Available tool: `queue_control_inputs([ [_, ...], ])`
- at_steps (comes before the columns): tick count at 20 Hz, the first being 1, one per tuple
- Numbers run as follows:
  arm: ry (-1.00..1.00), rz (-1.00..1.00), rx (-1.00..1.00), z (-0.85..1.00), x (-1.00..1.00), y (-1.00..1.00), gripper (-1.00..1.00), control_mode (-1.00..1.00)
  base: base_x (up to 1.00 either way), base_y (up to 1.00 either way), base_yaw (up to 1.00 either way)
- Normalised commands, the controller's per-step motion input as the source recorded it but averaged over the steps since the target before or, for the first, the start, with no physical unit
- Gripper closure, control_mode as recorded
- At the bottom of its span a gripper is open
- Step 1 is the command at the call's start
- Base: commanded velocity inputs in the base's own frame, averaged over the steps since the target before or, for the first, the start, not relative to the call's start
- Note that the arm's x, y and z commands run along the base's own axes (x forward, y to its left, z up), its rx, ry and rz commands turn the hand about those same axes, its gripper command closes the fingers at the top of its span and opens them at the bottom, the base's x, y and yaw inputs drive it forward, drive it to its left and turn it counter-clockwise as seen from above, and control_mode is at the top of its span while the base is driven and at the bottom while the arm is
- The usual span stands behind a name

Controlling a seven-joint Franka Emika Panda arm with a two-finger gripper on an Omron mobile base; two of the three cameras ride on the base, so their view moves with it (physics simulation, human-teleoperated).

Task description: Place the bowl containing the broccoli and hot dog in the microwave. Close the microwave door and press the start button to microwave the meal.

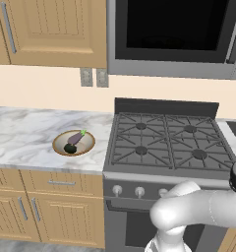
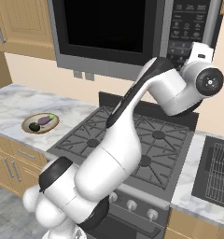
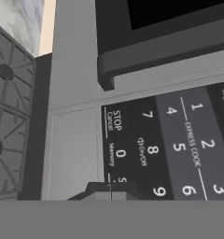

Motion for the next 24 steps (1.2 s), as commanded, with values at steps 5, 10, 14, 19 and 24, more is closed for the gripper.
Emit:
queue_control_inputs([
  [5, 0.00, 0.01, 0.00, -0.09, 0.26, -0.16, 1.00, -1.00, 0.00, 0.00, 0.00],
  [10, 0.00, 0.01, 0.01, -0.02, 0.30, -0.20, 1.00, -1.00, 0.00, 0.00, 0.00],
  [14, 0.00, 0.01, 0.01, 0.00, 0.30, -0.17, 1.00, -1.00, 0.00, 0.00, 0.00],
  [19, -0.01, 0.01, 0.00, -0.11, 0.29, -0.12, 1.00, -1.00, 0.00, 0.00, 0.00],
  [24, -0.23, 0.00, 0.00, -0.64, 0.10, 0.00, 1.00, -1.00, 0.00, 0.00, 0.00],
])
